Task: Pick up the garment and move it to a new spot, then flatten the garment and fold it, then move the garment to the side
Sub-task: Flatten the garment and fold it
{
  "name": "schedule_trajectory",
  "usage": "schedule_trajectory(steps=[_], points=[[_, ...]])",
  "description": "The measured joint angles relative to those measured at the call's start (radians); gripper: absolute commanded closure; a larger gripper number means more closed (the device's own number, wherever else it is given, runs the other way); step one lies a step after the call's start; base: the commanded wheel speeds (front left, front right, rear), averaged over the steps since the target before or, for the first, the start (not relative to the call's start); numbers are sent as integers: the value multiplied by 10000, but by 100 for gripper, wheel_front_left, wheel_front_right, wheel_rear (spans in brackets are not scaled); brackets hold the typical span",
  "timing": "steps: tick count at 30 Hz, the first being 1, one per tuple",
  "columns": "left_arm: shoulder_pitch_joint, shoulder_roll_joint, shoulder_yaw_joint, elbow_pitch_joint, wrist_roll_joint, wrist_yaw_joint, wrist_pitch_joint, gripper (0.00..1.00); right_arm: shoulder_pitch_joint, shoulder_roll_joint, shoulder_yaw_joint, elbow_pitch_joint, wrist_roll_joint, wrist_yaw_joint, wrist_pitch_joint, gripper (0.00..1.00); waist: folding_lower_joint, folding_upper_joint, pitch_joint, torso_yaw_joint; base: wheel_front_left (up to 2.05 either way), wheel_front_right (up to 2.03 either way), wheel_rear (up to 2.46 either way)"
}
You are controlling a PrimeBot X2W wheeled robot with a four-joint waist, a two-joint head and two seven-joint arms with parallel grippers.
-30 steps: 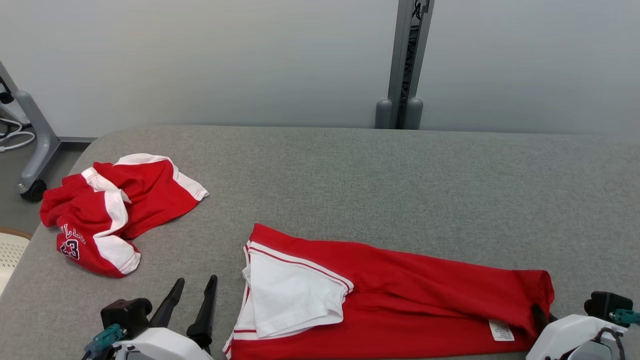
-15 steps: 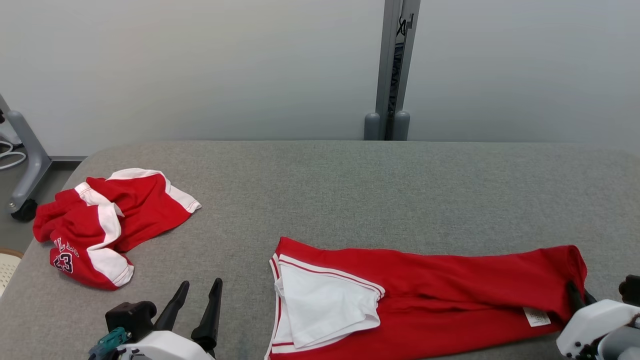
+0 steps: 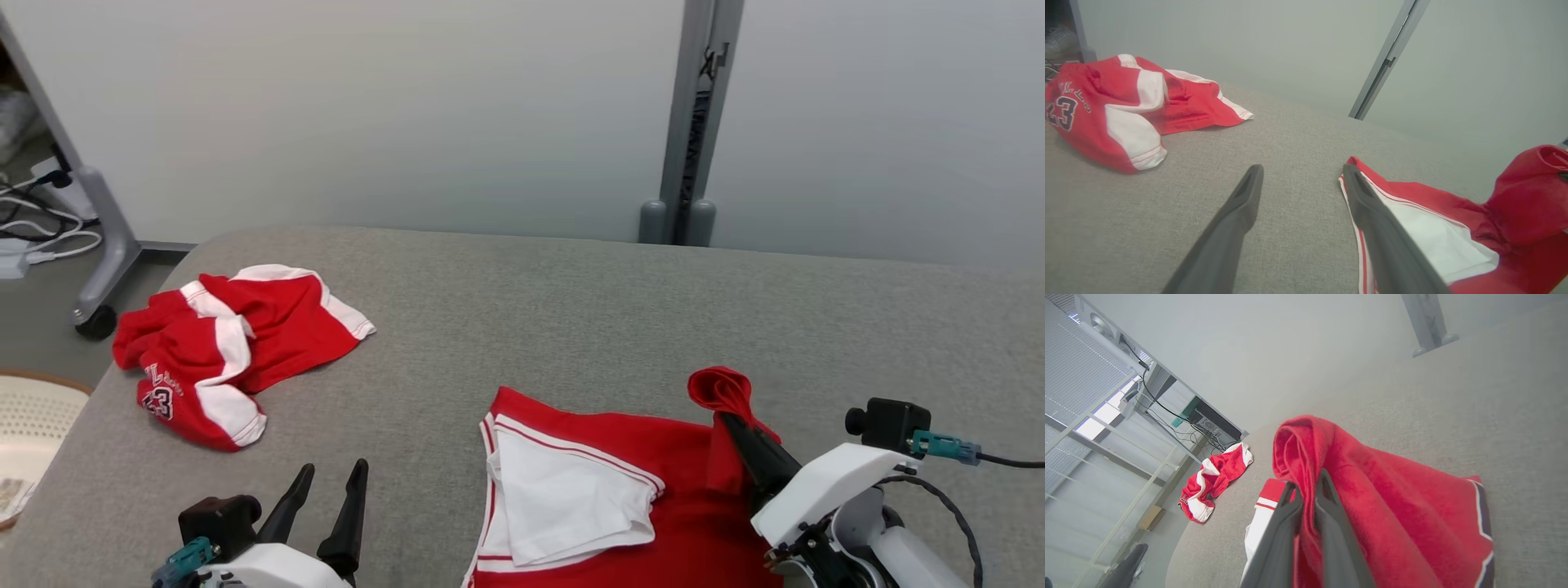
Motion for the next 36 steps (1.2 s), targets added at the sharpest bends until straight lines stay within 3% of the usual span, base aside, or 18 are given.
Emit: schedule_trajectory(steps=[8,16,28,30,31,32,36], points=[[-148,-10,-90,90,33,-82,25,0,-119,777,364,408,652,0,-253,100,0,0,129,1050,0,0,0],[-326,2,-150,157,65,-165,54,0,-716,1237,972,1584,1210,-2,-1026,100,0,0,348,1972,0,0,0],[-457,17,-159,176,75,-171,50,0,-1502,1499,2006,2880,2067,0,-1553,99,0,0,557,2468,0,0,0],[-466,17,-153,178,75,-171,42,0,-1587,1505,2180,2947,2182,0,-1582,60,0,0,559,2461,0,0,0],[-466,19,-150,178,75,-169,36,0,-1602,1511,2265,2995,2261,0,-1588,12,0,0,559,2450,0,0,0],[-466,25,-144,180,73,-161,35,0,-1619,1538,2336,3030,2359,0,-1588,0,0,0,559,2432,0,0,0],[-465,25,-123,182,59,-157,10,0,-1741,1549,2621,2775,2694,0,-1597,0,0,0,549,2287,0,0,0]])
